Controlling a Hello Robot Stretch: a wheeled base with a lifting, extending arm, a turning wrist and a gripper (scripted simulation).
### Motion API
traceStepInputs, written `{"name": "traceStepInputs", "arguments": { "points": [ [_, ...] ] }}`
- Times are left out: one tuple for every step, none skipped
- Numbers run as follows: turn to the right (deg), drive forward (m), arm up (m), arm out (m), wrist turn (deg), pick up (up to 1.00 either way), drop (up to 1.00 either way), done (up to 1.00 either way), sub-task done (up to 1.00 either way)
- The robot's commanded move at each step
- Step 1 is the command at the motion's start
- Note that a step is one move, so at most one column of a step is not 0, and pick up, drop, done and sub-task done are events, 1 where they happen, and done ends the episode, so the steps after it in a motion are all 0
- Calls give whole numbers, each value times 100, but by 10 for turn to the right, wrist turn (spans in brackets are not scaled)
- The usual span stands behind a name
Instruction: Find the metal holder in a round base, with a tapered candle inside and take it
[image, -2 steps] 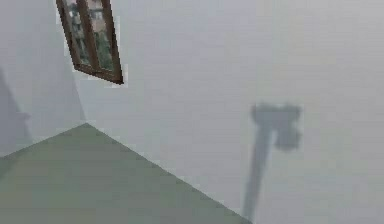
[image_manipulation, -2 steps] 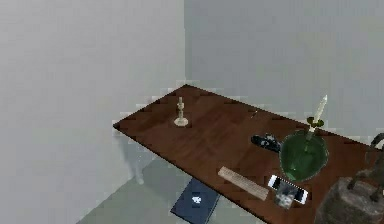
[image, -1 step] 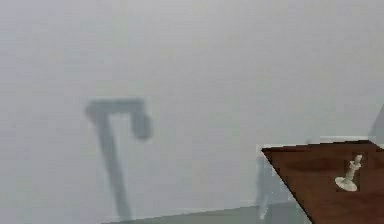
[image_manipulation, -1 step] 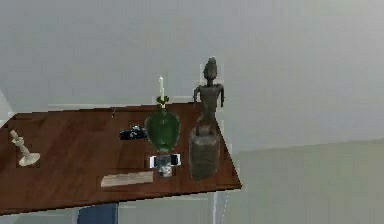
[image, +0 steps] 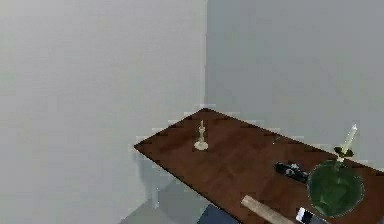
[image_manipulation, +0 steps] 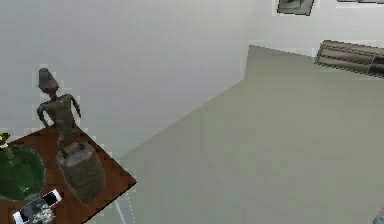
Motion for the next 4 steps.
{"name": "traceStepInputs", "arguments": {
  "points": [
    [0,45,0,0,0,0,0,0,0],
    [-450,0,0,0,0,0,0,0,0],
    [-330,0,0,0,0,0,0,0,0],
    [0,0,50,0,0,0,0,0,0]
  ]
}}
